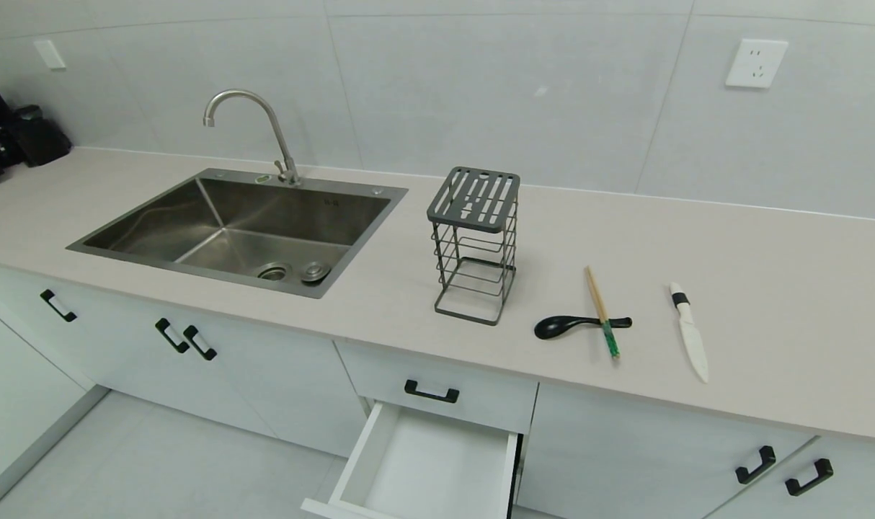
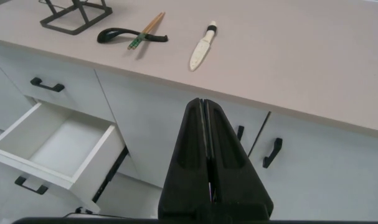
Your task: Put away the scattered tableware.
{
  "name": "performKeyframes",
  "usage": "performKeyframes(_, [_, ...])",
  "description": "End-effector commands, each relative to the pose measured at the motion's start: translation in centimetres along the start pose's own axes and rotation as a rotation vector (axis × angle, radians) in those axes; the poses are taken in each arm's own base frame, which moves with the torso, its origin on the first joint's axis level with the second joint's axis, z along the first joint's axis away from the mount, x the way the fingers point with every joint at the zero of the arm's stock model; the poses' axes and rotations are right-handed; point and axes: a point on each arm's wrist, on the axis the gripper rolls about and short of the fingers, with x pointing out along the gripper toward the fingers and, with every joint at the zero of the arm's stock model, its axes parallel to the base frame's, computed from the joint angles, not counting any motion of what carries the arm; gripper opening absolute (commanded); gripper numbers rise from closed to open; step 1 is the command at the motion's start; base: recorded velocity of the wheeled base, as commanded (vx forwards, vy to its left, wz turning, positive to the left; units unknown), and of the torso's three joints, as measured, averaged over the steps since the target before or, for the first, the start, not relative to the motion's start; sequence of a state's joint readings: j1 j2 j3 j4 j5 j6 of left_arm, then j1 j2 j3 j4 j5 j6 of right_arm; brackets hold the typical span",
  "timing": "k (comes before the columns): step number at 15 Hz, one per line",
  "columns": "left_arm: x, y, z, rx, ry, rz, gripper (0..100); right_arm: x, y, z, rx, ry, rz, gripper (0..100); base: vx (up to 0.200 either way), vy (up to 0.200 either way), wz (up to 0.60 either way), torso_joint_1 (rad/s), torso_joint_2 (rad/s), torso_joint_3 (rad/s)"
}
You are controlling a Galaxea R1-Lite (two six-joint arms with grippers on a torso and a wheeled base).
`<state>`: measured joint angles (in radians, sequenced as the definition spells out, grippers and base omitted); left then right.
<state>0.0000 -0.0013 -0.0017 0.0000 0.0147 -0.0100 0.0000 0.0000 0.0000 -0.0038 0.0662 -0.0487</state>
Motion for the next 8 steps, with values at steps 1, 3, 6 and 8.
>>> performKeyframes(1, [0.01, 0.00, 0.00, -0.001, 0.001, 0.001, 100, 0.00, 0.00, 0.01, -0.002, -0.001, 0.000, 0, 0.000, 0.000, 0.00, 0.000, 0.00, 0.000])
performKeyframes(3, [0.01, 0.00, 0.00, -0.002, 0.001, 0.001, 100, 0.00, 0.00, 0.01, 0.000, -0.001, 0.001, 0, 0.000, 0.000, 0.00, 0.000, 0.00, 0.000])
performKeyframes(6, [0.01, 0.00, 0.00, -0.002, 0.001, 0.001, 100, 0.00, 0.00, 0.01, -0.003, -0.001, 0.001, 0, 0.000, 0.000, 0.00, 0.000, 0.00, 0.000])
performKeyframes(8, [0.01, 0.00, 0.00, -0.005, 0.001, 0.001, 100, 0.00, 0.00, 0.01, 0.000, -0.001, 0.001, 100, 0.000, 0.000, 0.00, 0.000, 0.00, 0.000])
